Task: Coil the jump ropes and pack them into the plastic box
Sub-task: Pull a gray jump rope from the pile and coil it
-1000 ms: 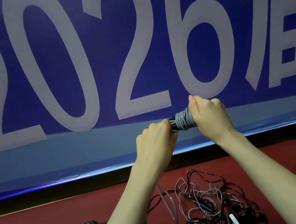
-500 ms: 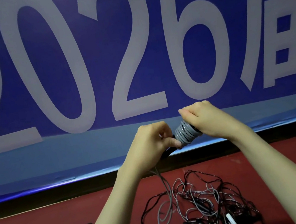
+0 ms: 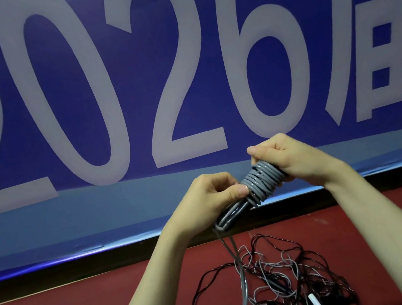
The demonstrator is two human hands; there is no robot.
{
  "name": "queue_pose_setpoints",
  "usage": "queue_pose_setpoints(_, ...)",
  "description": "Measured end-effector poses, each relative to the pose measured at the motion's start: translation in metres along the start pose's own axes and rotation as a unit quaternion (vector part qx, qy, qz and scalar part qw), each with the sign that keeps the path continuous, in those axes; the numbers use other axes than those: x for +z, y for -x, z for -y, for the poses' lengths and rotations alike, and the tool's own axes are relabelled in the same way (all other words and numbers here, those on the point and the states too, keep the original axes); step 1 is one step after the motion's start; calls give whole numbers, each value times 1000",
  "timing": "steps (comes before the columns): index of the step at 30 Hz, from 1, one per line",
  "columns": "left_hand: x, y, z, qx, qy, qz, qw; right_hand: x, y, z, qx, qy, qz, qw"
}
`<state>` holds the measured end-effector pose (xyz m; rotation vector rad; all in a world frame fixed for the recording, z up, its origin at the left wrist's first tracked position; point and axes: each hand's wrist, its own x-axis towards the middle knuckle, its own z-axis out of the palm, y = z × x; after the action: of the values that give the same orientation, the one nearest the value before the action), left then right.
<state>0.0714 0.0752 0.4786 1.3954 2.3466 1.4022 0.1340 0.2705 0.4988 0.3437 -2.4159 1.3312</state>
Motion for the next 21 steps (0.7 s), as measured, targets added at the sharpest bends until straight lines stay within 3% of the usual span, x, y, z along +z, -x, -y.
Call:
queue_pose_setpoints(9,-6,5,4,-18,163,-5,987,13,-6,-1,-14,-91,-36,995)
queue_pose_setpoints(12,2,-1,8,-21,227,-43,973,19,-10,-2,-6,-140,-80,987)
queue_pose_setpoints(16,16,-12,2,-94,383,-117,911,27,-15,-4,26,-184,-166,968)
queue_pose_setpoints(21,25,-19,-8,-125,365,-201,901,40,-22,-7,73,-196,-259,943)
